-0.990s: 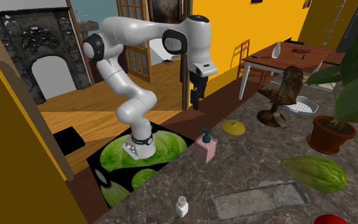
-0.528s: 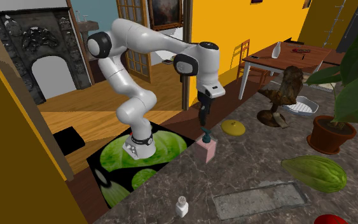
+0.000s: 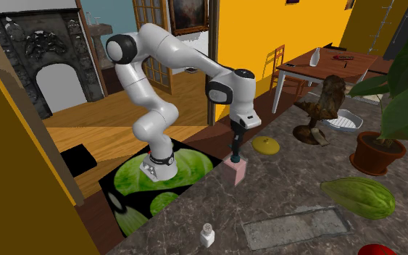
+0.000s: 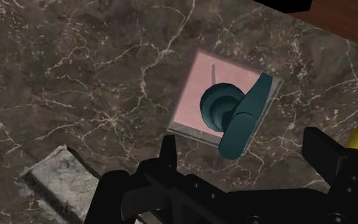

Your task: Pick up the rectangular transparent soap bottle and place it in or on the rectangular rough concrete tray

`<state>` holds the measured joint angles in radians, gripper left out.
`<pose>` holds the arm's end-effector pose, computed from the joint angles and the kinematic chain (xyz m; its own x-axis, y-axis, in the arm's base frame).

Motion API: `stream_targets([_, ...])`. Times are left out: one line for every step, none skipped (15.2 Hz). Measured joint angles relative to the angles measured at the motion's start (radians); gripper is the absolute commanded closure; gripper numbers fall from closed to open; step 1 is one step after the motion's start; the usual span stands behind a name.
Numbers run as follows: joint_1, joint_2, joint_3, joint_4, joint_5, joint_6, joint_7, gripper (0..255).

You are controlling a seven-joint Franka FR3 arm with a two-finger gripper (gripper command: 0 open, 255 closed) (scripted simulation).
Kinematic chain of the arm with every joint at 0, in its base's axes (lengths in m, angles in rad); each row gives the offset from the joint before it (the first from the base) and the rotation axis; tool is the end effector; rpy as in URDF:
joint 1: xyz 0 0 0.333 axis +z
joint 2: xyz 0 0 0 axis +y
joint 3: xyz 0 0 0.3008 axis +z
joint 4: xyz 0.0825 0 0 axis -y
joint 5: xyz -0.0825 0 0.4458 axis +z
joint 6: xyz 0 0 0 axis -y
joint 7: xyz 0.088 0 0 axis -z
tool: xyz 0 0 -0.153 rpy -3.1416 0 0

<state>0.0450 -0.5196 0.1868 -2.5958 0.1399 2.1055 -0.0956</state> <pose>0.4330 0.1040 0.3373 0.9724 0.2318 0.0266 0.2325 -0.9722 -0.0272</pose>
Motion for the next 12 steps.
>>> stream_targets([0.0,0.011,0.002,-0.006,0.0,0.018,0.001,0])
stream_targets([0.0,0.019,0.004,-0.014,0.001,0.033,0.0,0])
stream_targets([0.0,0.026,0.006,-0.021,0.002,0.048,0.001,0])
stream_targets([0.0,0.033,0.006,-0.027,0.002,0.06,0.0,0])
stream_targets([0.0,0.037,0.007,-0.031,0.002,0.068,-0.001,0])
stream_targets([0.0,0.036,0.007,-0.034,0.003,0.071,-0.001,0])
stream_targets([0.0,0.037,0.007,-0.035,0.003,0.072,0.0,0])
stream_targets([0.0,0.037,0.008,-0.036,0.003,0.073,0.0,0])
stream_targets([0.0,0.037,0.008,-0.036,0.003,0.074,0.0,0])
stream_targets([0.0,0.037,0.008,-0.036,0.003,0.074,0.0,0])
stream_targets([0.0,0.037,0.008,-0.036,0.003,0.074,0.0,255])
stream_targets([0.0,0.037,0.008,-0.036,0.003,0.074,0.0,255])
